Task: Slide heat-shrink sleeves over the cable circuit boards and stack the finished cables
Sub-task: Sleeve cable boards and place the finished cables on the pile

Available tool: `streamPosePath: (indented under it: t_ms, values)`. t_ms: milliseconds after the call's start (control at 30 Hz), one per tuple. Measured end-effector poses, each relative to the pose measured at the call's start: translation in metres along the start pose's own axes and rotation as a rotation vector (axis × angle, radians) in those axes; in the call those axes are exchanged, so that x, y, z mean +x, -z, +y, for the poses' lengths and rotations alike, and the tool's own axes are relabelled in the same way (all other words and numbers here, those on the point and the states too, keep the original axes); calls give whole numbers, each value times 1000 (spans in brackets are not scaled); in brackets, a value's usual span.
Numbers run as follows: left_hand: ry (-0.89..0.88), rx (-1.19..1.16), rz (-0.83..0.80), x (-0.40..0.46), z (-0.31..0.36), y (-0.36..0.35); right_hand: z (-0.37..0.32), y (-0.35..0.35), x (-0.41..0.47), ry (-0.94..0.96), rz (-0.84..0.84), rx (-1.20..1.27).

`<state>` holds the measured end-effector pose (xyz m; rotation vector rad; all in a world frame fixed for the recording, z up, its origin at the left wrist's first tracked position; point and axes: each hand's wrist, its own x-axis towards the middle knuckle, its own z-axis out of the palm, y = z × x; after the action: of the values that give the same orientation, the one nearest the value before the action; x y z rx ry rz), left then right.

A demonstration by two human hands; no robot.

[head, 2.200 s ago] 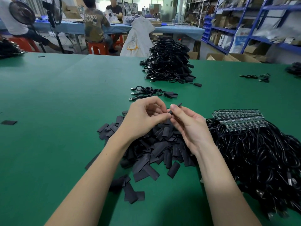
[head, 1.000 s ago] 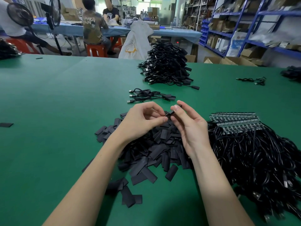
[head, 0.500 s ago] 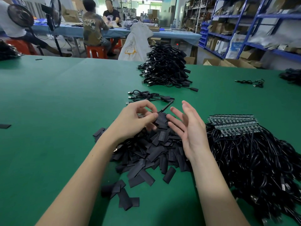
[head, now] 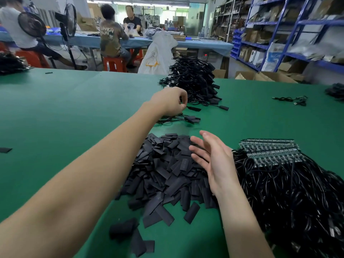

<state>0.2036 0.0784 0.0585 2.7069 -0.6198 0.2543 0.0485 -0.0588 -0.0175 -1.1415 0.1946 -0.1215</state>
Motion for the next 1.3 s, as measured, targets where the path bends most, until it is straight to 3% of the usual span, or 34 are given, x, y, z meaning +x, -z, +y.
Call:
streamPosePath:
  t_ms: [167, 333, 567, 667, 800, 933, 1033, 1167, 1300]
  values:
    - [19, 128, -81, 33, -16, -32, 4, 1, 3, 0, -1, -52]
    - [60, 107, -27, 23, -30, -67, 5, 2, 5, 3, -18, -88]
    - [-13, -181, 119, -23, -26, -67, 8, 1, 6, 3, -15, -181]
    - [-8, -246, 100, -39, -21, -54, 15, 1, 6, 90, -21, -479]
    - [-28, -276, 40, -49, 5, -30, 27, -1, 2, 252, -33, -965]
    - [-263, -223, -66, -56, 70, -16, 26, -7, -1, 301, -27, -1043]
    - [-335, -212, -203, -57, 121, -23, 21, -9, -4, 307, -15, -1144]
    - [-263, -176, -420, -49, 155, -39, 13, -7, -4, 233, -51, -1209]
    - [-84, -399, -505, -40, 159, -41, 9, -5, -1, 257, -59, -1157]
